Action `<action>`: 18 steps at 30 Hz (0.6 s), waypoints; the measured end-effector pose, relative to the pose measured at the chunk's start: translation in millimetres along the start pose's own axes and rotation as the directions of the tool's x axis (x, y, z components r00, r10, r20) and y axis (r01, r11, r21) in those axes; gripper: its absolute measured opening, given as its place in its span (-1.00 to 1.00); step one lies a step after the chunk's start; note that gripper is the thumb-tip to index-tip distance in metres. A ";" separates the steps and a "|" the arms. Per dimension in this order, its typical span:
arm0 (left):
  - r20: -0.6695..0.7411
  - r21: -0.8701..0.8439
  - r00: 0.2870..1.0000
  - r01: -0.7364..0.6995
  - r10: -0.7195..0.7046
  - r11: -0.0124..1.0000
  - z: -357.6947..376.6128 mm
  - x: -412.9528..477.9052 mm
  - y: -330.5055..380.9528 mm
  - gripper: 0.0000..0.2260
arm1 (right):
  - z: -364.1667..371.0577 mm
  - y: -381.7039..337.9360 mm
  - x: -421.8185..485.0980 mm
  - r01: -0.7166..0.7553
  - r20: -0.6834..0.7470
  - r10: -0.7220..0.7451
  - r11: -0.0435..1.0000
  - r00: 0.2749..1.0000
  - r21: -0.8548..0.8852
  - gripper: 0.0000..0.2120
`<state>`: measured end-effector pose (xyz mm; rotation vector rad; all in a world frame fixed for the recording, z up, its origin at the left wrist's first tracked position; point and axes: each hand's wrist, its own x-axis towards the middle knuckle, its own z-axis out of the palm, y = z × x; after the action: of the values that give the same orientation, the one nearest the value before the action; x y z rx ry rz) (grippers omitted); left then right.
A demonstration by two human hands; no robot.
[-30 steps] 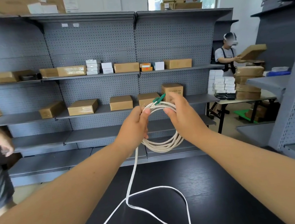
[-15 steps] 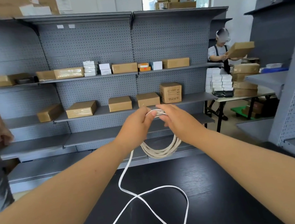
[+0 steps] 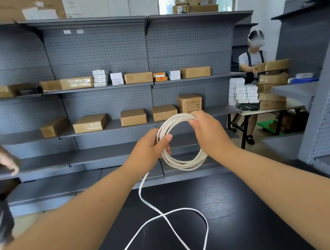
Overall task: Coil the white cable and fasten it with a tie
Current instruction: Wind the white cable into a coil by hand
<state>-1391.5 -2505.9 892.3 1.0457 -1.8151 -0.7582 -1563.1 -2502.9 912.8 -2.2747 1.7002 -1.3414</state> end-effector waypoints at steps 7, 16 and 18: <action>-0.066 -0.160 0.996 0.047 -0.058 0.986 9.2 1.6 7.6 -0.88 | -2.1 9.4 -8.6 -0.048 -0.175 0.067 0.993 0.982 0.112 -0.75; -0.330 -0.163 0.944 -0.030 -0.026 0.986 36.4 1.2 17.1 -0.89 | 10.3 7.3 -15.7 -0.080 -0.259 0.167 0.946 0.951 0.314 -0.78; -0.353 -0.002 0.935 -0.047 0.043 0.999 34.6 0.7 18.4 -0.89 | 12.9 9.6 -15.8 -0.124 -0.208 0.207 0.927 0.956 0.353 -0.79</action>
<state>-1429.3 -2495.5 893.0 1.0543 -1.5185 -0.5124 -1563.4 -2500.5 890.4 -1.8014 1.5301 -1.7696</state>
